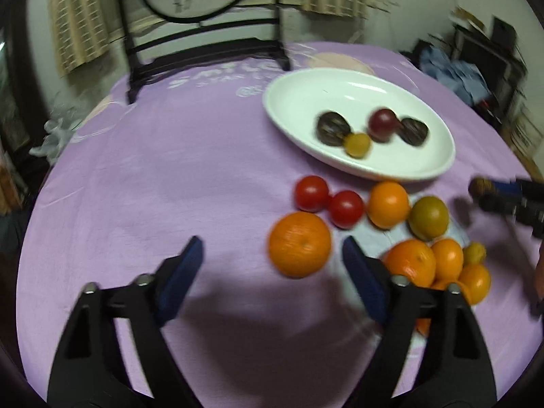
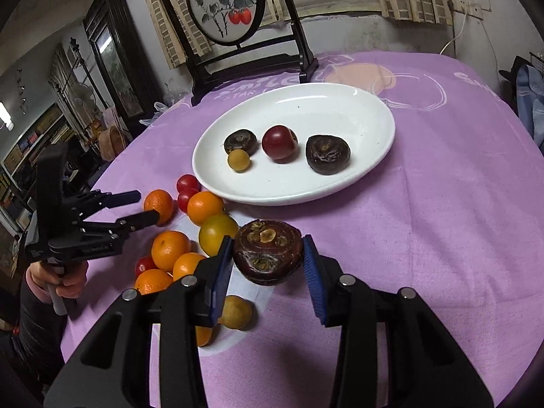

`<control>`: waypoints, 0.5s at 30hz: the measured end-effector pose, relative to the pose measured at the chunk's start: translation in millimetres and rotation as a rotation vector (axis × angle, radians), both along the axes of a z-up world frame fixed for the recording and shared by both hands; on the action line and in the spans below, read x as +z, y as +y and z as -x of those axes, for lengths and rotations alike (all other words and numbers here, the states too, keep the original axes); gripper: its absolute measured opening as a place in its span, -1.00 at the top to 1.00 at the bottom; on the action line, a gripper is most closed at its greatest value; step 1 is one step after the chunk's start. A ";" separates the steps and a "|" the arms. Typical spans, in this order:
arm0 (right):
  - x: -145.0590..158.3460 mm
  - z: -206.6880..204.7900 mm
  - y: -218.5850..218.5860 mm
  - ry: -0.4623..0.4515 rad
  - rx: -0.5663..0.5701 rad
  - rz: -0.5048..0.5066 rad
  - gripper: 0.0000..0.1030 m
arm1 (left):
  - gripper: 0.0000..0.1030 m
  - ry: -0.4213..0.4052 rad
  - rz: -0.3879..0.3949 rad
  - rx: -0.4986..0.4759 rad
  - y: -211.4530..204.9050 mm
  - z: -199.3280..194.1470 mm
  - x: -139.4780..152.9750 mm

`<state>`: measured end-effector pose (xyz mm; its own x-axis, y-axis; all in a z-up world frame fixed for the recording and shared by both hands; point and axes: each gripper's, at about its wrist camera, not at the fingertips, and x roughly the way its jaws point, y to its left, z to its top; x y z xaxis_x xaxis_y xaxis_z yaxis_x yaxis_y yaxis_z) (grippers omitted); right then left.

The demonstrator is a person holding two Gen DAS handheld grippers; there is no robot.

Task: Organize fruits
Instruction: 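Grasp a dark brown fruit with the right gripper while the left gripper grasps a tangerine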

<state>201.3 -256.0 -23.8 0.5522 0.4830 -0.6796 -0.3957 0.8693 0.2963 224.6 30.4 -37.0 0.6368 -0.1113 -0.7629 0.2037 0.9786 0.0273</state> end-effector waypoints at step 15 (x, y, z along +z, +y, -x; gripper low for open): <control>12.1 0.4 0.3 -0.030 -0.003 -0.032 0.20 | 0.11 0.002 -0.051 -0.087 -18.4 -6.6 -14.5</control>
